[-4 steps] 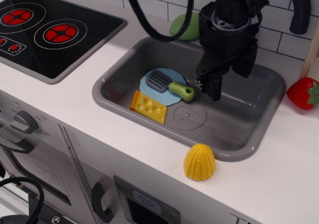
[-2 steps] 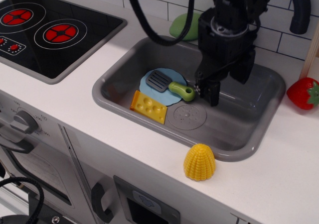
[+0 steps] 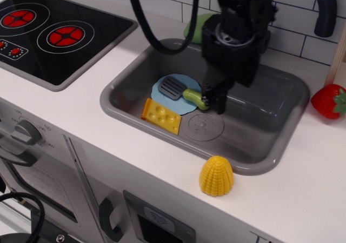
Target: Take spatula off plate sink
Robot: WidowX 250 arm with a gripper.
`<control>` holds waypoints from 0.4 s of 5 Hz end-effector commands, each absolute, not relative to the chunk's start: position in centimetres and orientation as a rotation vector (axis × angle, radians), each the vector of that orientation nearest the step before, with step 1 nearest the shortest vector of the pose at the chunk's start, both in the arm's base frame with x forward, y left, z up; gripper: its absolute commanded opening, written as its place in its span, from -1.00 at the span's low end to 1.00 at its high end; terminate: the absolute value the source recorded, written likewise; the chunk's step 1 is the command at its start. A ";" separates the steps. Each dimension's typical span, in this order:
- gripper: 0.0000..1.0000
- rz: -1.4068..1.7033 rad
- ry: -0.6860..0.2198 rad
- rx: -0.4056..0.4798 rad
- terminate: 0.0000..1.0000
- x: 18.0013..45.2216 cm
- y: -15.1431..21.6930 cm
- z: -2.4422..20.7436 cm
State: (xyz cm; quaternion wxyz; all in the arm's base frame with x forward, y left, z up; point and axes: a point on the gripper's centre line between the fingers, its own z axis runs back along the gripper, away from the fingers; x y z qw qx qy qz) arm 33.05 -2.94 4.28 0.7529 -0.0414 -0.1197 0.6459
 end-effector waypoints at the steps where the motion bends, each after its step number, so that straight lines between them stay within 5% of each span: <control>1: 1.00 1.490 -0.348 -0.086 -1.00 35.8 0.1 3.5; 2: 1.00 1.487 -0.368 -0.103 -1.00 36.3 0.6 3.0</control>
